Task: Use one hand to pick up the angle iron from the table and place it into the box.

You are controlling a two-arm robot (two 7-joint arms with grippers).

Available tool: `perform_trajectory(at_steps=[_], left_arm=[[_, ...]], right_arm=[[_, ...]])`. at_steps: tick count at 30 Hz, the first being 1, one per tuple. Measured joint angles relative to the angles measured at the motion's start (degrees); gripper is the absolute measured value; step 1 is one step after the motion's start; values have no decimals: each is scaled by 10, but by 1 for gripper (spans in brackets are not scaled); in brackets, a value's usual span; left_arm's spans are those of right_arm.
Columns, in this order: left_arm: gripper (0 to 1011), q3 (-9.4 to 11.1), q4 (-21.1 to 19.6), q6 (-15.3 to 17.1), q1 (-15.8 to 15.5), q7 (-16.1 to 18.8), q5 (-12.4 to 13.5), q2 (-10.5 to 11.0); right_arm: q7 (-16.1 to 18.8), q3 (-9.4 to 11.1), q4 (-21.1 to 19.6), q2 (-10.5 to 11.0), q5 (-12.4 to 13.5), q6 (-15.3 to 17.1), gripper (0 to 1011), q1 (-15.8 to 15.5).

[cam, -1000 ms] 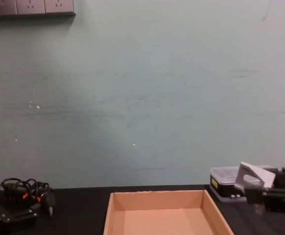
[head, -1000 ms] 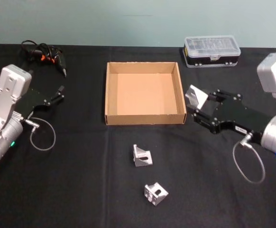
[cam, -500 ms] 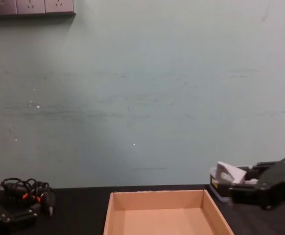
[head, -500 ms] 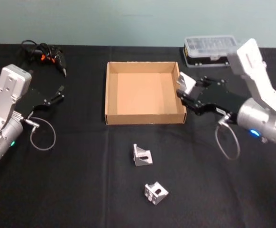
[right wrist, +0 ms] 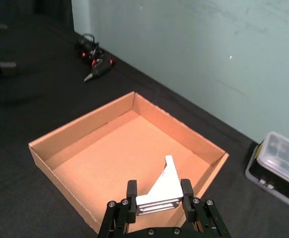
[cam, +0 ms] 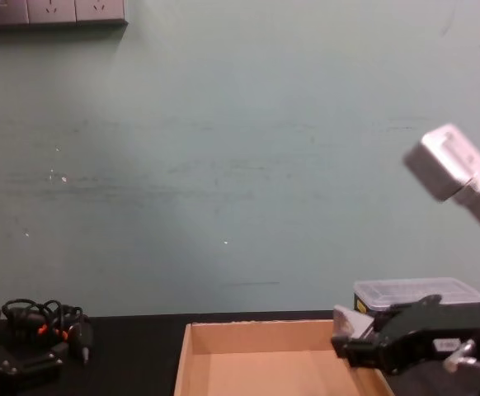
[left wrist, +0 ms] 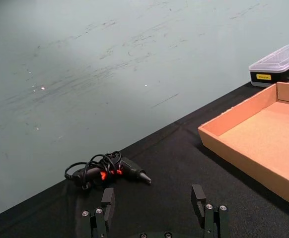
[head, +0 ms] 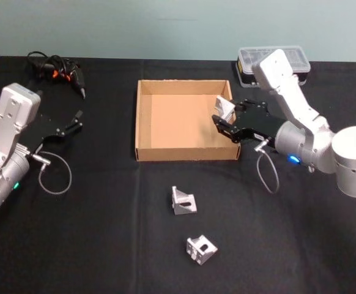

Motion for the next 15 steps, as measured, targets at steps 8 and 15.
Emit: perform_trajectory(at_steps=[8, 15], left_arm=[[1011, 0, 0, 0, 0, 0, 0, 0], [1011, 0, 0, 0, 0, 0, 0, 0]], right_arm=[[10, -12, 53, -25, -22, -5, 533, 23], [19, -6, 79, -41, -24, -5, 533, 28]])
